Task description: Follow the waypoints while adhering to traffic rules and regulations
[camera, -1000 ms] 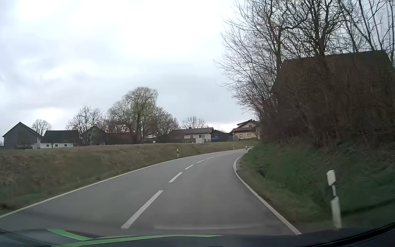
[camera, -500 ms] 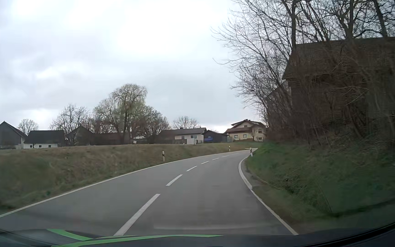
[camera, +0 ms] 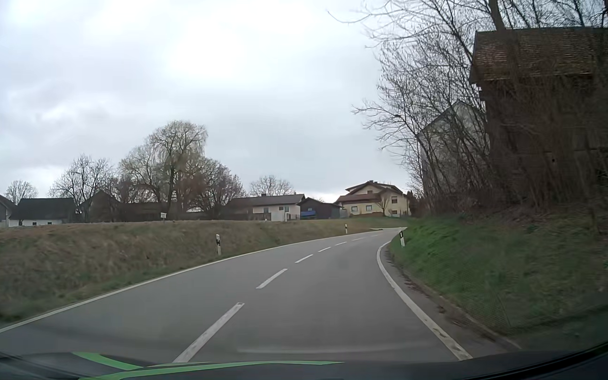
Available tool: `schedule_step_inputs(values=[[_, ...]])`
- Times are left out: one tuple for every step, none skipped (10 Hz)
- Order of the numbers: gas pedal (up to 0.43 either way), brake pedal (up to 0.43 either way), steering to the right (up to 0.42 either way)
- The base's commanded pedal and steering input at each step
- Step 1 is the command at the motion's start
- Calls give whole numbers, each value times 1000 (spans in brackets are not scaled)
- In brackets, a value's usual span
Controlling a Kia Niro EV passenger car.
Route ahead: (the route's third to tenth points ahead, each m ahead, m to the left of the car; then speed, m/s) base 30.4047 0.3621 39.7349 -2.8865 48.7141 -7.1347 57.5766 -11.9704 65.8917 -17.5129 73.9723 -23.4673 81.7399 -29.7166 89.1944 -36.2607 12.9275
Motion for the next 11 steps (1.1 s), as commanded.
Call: schedule_step_inputs(values=[[157, 0, 32], [157, 0, 35], [157, 0, 38], [157, 0, 39], [157, 0, 40], [169, 0, 41], [169, 0, 40], [169, 0, 41], [177, 0, 41], [177, 0, 42], [177, 0, 43]])
